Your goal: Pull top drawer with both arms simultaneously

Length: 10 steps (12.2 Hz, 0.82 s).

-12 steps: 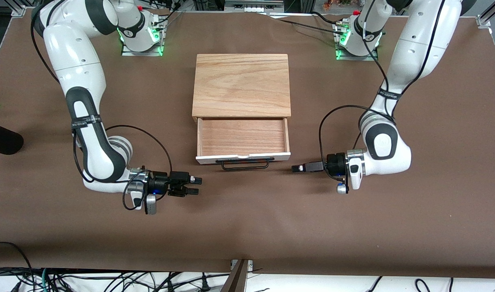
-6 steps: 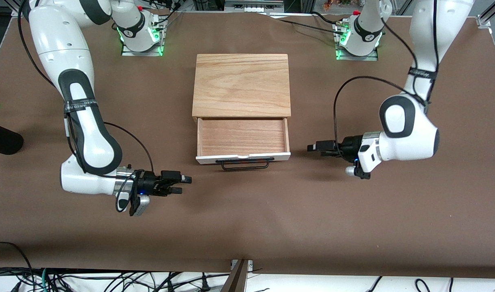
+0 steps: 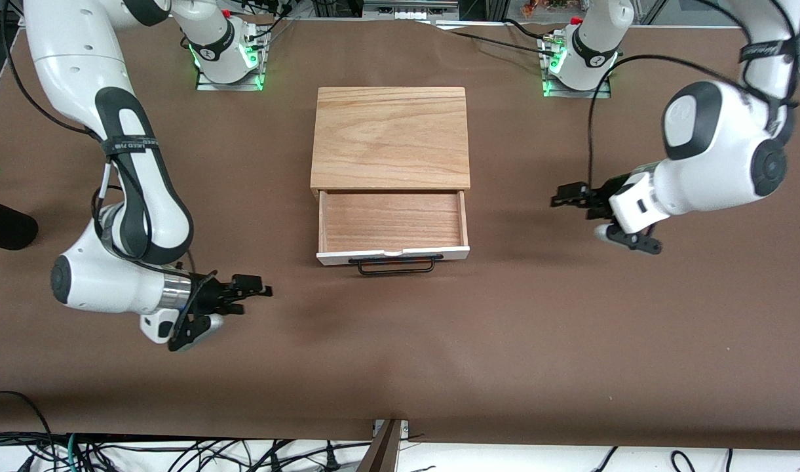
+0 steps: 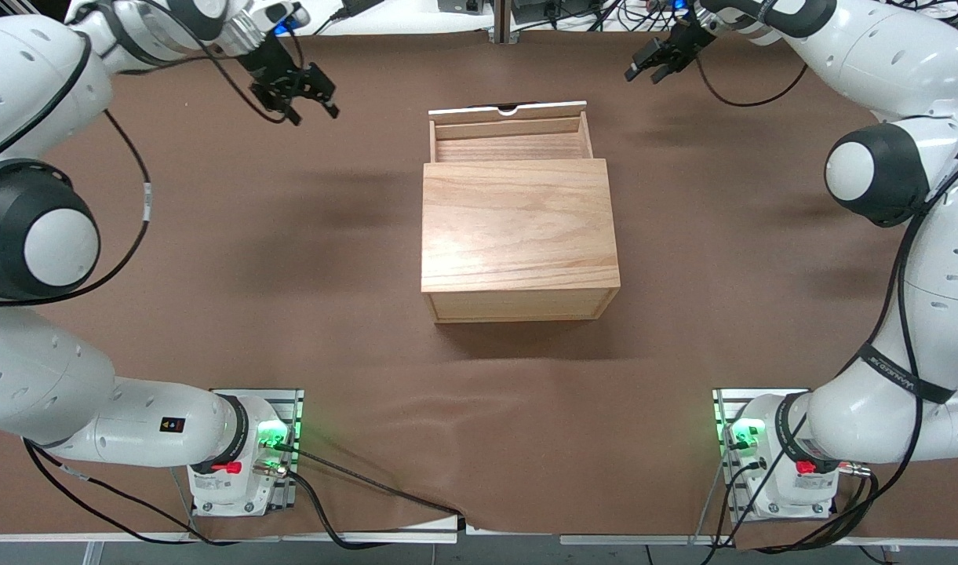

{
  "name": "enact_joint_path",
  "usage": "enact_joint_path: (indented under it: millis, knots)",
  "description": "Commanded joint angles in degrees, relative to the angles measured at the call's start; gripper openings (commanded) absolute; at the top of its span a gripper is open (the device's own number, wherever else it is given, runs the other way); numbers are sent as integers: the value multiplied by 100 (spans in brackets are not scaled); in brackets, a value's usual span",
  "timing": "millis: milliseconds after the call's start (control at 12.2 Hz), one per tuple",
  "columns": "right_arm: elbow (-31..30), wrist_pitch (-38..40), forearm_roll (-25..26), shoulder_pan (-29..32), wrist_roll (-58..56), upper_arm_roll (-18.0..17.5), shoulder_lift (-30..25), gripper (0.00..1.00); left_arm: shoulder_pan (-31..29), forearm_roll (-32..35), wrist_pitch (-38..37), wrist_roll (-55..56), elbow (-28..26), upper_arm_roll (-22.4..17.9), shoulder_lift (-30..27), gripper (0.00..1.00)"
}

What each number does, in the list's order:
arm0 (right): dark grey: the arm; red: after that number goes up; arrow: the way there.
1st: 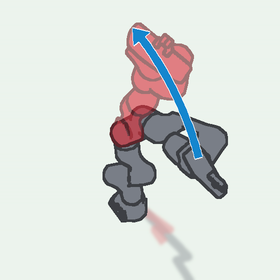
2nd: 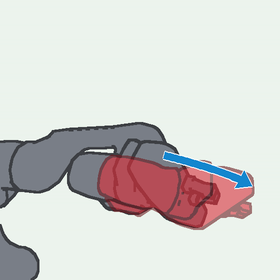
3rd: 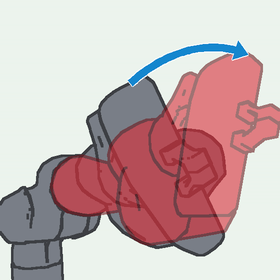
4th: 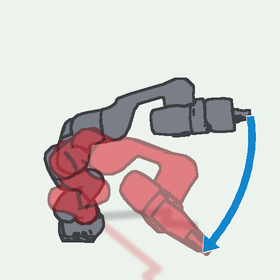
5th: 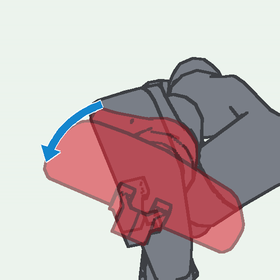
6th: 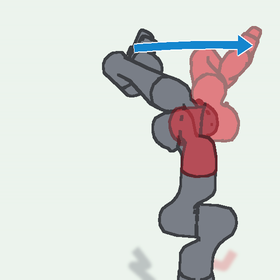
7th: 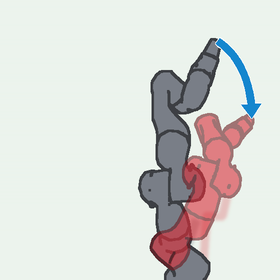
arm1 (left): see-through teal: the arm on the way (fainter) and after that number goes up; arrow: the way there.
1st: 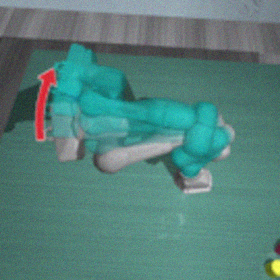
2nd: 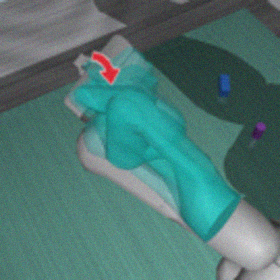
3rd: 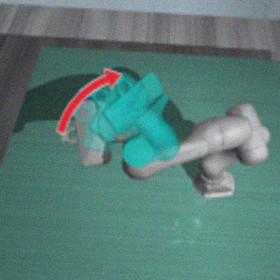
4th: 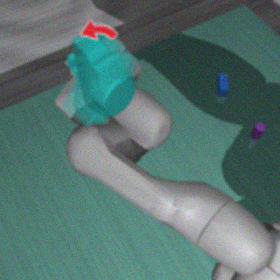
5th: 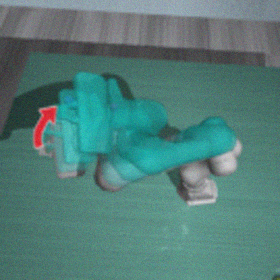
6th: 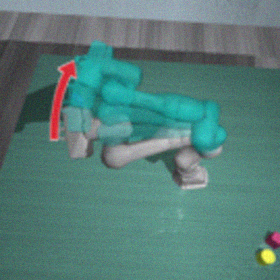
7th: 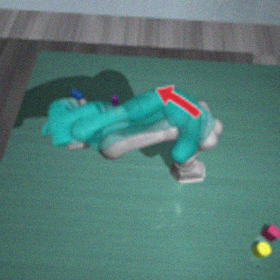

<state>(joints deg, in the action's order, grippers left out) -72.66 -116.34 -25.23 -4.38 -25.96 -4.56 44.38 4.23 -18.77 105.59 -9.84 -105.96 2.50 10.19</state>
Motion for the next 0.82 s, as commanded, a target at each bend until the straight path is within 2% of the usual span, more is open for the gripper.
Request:
enact_joint_path:
  millis: [0,328,409,737]
  knots:
    - [-91,15,1016,7,293,156,-316,100,-53,845,-117,-123,-57,-118,-324,100]
    - [-126,85,2484,-2,285,464,-763,100,-229,901,-327,-511,-56,-259,-657,100]
    - [-135,199,2697,-2,276,604,-913,100,-229,918,-502,-458,-48,-268,-763,100]
    - [-135,446,2734,-2,311,1131,-1563,100,-255,1419,-1188,-46,303,-215,-1088,100]
